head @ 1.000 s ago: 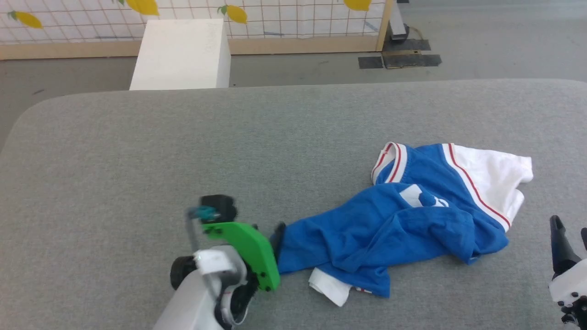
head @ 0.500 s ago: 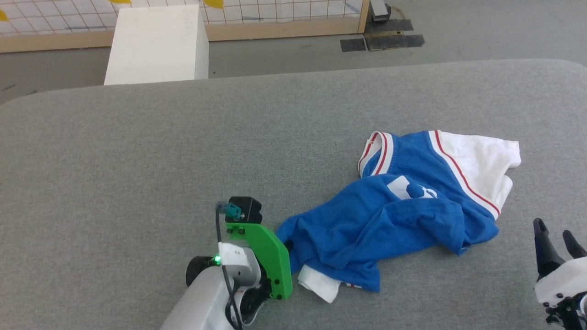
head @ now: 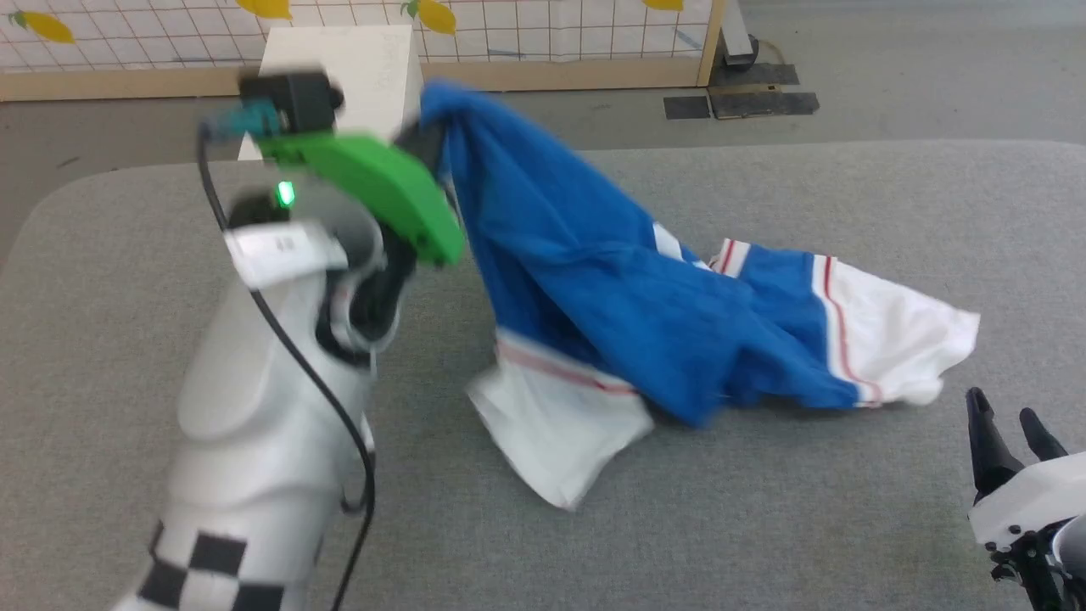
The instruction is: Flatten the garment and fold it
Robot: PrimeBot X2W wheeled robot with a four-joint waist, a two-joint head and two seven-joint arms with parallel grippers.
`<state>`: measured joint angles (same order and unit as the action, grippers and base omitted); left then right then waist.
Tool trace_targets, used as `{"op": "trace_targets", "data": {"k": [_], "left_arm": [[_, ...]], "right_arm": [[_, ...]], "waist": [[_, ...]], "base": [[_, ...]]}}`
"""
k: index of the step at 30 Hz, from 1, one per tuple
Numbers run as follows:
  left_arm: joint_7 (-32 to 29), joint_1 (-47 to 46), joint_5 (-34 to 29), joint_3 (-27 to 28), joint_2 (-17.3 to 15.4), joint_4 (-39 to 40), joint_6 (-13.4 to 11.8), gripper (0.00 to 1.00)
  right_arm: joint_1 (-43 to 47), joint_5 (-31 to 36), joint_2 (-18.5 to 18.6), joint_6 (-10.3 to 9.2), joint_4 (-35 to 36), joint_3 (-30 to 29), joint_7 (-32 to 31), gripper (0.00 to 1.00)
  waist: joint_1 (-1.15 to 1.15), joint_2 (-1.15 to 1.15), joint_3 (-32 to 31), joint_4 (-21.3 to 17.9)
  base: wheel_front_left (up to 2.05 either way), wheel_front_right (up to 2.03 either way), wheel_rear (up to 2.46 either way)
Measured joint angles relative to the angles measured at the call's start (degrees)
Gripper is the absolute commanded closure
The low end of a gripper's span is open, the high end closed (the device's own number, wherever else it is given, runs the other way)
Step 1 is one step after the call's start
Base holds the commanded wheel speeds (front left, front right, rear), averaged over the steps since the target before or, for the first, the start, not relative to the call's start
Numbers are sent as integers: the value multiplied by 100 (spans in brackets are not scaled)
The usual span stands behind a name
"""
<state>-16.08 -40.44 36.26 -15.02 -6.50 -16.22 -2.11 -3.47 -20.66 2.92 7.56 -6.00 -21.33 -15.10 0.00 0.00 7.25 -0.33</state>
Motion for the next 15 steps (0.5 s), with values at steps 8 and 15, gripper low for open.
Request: {"op": "trace_targets", "data": {"k": [8,15], "left_arm": [[203,-1328,-170,-51,-24,152,313,100],[-287,-577,-199,-293,-124,710,78,100]], "right_arm": [[-8,7,-1,0,-58,34,0,0],[12,11,0,0,-183,66,3,0]], "waist": [[0,0,-67,113],[0,0,-173,205]], "base": [[0,0,0],[0,0,0]]}}
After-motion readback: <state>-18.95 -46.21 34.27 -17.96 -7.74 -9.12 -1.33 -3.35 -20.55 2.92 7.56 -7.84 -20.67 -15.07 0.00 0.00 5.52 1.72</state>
